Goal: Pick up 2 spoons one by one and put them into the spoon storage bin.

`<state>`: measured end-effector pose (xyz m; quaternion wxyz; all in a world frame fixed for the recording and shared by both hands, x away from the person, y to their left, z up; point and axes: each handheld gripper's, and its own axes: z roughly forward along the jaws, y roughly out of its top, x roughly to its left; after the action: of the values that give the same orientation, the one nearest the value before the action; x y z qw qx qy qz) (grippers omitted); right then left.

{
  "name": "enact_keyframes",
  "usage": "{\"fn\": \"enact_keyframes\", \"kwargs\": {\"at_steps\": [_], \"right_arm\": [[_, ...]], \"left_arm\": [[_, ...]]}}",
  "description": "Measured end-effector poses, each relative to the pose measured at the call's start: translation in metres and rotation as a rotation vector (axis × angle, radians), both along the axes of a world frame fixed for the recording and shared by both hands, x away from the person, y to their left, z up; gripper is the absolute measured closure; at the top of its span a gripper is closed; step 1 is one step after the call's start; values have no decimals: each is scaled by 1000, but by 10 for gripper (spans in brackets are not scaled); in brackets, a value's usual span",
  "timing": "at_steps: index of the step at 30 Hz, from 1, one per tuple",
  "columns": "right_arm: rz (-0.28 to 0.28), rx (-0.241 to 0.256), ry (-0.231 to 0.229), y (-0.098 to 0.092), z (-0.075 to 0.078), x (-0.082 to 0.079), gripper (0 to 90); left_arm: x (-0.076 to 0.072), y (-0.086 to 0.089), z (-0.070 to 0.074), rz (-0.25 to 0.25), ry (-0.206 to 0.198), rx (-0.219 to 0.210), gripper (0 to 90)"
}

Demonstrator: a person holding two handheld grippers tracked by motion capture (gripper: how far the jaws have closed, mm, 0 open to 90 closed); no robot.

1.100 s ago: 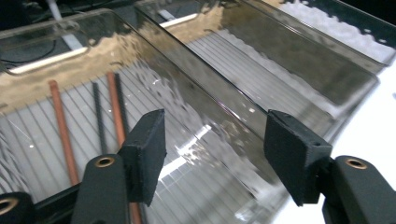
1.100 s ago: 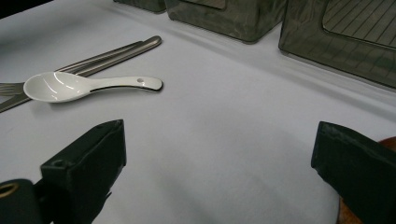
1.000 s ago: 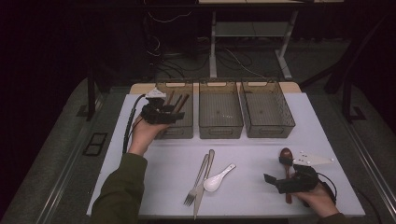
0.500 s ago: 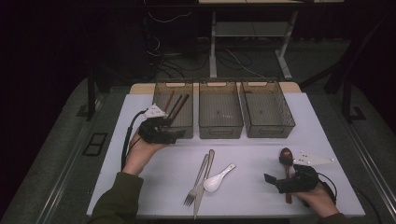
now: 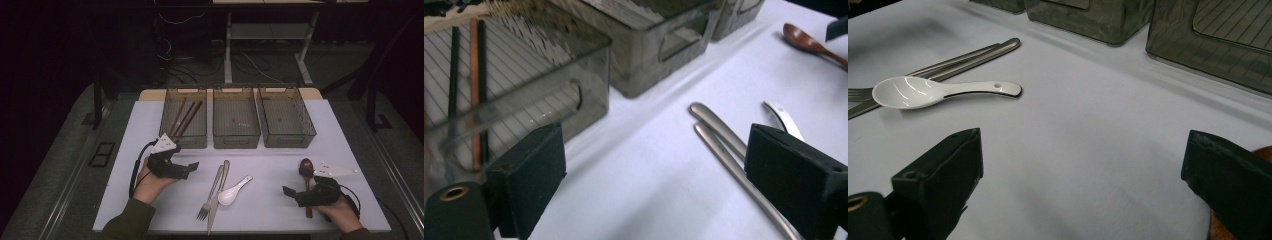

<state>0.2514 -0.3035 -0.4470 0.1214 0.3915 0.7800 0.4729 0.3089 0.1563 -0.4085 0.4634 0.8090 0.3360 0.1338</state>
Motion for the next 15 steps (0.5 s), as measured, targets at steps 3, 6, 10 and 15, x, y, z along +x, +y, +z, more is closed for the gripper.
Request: {"fn": "enact_keyframes", "kwargs": {"at_steps": [3,6,10,15], "right_arm": [[2,-3,4,-1,0,0,28],[-4,-2,5,-1,0,0,28],[-2,-22,12,-2,1,0,28],[7,-47,15,-2,5,-2,46]], "left_arm": [[-10,-1,-5,-27,-13,2,52],[-19,1,-12,-45,1,-10,13],[-30,2,-20,-63,30,-6,0],[-44,3,-25,-82,25,1,0]]}}
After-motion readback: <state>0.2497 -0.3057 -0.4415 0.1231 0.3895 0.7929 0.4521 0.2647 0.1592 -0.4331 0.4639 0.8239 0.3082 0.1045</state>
